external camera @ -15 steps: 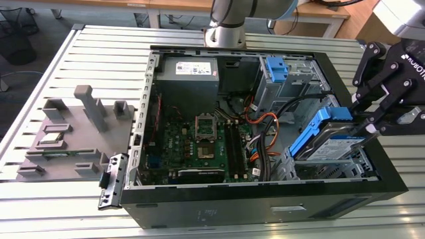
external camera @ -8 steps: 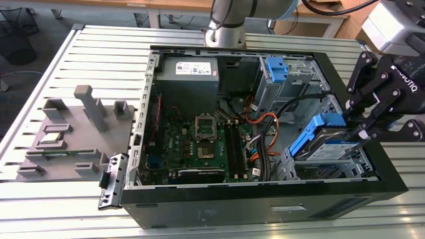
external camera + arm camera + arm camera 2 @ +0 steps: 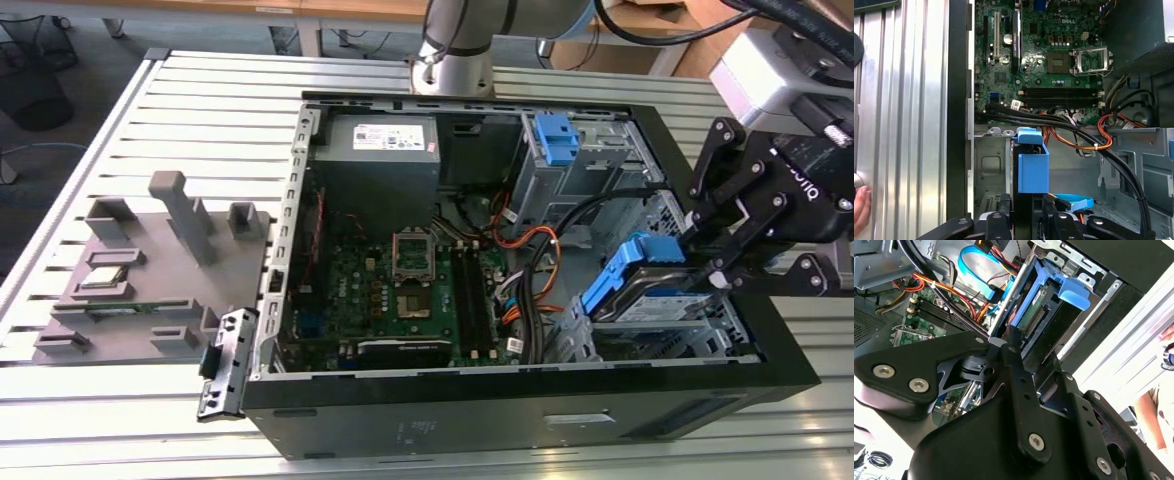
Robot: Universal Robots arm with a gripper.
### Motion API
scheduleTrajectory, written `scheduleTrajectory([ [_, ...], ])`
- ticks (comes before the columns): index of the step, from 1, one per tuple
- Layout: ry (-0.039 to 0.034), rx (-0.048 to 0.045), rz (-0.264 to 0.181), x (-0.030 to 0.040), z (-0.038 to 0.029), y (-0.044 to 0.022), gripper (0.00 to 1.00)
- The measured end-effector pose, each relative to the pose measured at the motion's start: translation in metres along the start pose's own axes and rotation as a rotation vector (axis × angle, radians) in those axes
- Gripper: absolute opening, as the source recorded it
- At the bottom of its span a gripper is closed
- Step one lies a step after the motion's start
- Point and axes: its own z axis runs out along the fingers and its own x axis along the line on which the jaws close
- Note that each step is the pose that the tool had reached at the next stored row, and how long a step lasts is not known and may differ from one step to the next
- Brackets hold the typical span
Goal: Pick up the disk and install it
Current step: 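Insert the disk into the insertion slot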
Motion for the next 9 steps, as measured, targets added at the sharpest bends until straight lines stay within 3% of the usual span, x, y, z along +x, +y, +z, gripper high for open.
scheduleTrajectory([
  [8, 0.0003, 0.0, 0.0, 0.0, 0.0, 0.0001, 0.36],
  [9, 0.0001, 0.0, 0.0, 0.0, 0.0001, 0.0001, 0.42],
])
